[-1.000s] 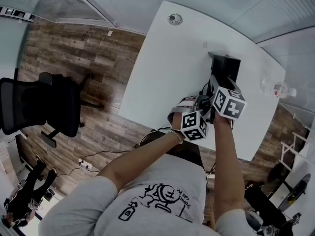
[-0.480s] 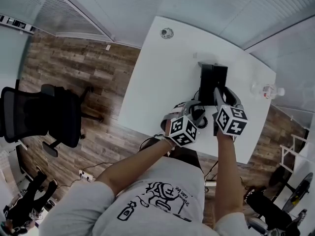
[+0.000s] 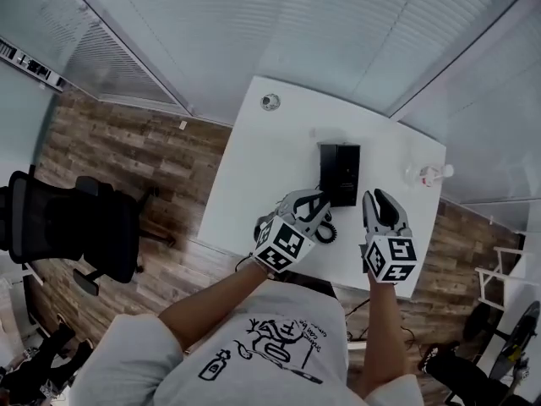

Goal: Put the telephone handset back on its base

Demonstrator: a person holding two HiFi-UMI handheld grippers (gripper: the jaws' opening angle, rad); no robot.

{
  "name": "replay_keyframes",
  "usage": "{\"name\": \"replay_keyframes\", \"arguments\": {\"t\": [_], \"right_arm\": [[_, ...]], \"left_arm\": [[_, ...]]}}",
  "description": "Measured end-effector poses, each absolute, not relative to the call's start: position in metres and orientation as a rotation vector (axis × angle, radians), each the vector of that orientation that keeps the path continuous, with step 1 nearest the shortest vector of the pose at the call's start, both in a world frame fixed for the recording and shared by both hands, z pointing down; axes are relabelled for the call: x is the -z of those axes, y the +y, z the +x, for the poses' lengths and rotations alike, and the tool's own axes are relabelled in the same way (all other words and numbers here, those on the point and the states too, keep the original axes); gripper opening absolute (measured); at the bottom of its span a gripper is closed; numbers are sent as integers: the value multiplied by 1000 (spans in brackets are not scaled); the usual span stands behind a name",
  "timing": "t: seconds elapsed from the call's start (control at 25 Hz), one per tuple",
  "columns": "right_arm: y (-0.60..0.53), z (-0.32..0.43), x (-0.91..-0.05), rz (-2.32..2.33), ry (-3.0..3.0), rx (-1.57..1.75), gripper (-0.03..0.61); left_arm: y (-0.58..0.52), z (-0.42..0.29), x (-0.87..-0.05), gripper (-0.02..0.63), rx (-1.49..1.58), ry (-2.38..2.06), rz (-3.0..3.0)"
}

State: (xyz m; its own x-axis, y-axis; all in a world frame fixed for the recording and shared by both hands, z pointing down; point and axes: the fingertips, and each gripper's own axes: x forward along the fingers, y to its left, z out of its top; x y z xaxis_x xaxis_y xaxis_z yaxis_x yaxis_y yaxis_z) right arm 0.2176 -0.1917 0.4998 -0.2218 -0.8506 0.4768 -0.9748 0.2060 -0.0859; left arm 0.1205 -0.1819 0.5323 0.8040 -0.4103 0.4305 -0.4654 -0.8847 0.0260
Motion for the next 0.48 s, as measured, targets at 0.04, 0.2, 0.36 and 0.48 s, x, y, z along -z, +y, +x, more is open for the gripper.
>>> {"name": "replay_keyframes", "arguments": {"t": [0.04, 0.2, 0.36, 0.48], "right_arm": [[-186, 217, -491, 1709, -2174, -514, 75], [-168, 216, -457, 1707, -2227, -450, 63], [-151, 214, -418, 1704, -2285, -382, 57], [-139, 213, -387, 1699, -2328, -333, 52]], "left_arm": [[-182, 119, -521, 61, -621, -707, 2876], [-177, 117, -478, 60, -517, -714, 2897], [-169, 118, -436, 58, -396, -723, 2871], [-162, 120, -406, 58, -322, -728, 2877]]}}
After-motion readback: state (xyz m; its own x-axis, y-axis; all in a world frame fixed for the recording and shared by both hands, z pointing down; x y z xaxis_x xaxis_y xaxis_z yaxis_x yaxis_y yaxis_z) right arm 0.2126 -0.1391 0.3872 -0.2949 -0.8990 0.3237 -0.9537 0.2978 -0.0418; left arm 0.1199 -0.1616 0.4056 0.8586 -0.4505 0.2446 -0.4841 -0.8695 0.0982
